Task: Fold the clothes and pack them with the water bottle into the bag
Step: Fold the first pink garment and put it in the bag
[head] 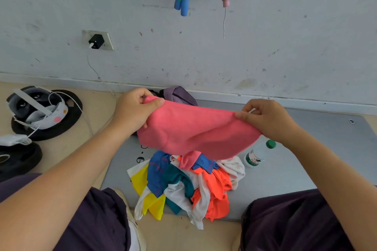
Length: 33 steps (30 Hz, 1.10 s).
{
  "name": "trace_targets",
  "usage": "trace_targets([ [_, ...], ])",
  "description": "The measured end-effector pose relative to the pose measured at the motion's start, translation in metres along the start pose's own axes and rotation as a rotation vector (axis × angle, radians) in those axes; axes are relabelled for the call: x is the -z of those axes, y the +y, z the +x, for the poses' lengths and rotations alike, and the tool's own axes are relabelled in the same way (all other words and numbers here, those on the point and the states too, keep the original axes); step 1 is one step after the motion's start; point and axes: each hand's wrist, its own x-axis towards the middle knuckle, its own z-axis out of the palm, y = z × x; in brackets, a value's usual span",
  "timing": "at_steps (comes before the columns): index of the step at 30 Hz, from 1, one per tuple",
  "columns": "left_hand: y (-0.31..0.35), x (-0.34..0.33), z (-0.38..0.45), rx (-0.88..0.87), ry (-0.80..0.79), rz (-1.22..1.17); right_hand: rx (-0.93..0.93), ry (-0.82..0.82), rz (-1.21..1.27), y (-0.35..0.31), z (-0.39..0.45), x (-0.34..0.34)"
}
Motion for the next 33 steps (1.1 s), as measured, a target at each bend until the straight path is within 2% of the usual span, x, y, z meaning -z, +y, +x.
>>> trace_targets([
  [2,0.005,-0.004,-0.002,0.039,0.005,-0.078,-0.034,-0.024,0.113,-0.004,-0.003,-0.003],
  [6,0.018,-0.02,-0.014,0.122,-0.207,-0.28,0.0,-0.314,0.401,-0.018,-0.016,-0.01],
  [10,0.029,-0.035,-0.032,0.065,-0.387,-0.187,0.066,-0.556,0.499,-0.035,-0.025,-0.019],
  [12,0.035,-0.039,-0.039,0.03,-0.415,-0.157,0.107,-0.603,0.498,-0.04,-0.027,-0.024],
  [14,0.039,-0.041,-0.045,0.04,-0.428,-0.218,0.128,-0.526,0.455,-0.043,-0.028,-0.028],
  [18,0.046,-0.041,-0.051,0.145,-0.471,-0.36,0.201,-0.251,0.297,-0.043,-0.029,-0.034],
  [24,0.049,-0.04,-0.053,0.215,-0.518,-0.446,0.408,-0.034,0.128,-0.051,-0.035,-0.034],
  [28,0.053,-0.04,-0.055,0.213,-0.584,-0.523,0.42,0.057,0.112,-0.055,-0.036,-0.034],
  [31,0.054,-0.036,-0.057,0.075,-0.552,-0.345,0.443,0.081,0.078,-0.054,-0.035,-0.033],
  [33,0.053,-0.033,-0.056,-0.015,-0.527,-0.267,0.457,0.011,0.007,-0.051,-0.033,-0.029],
])
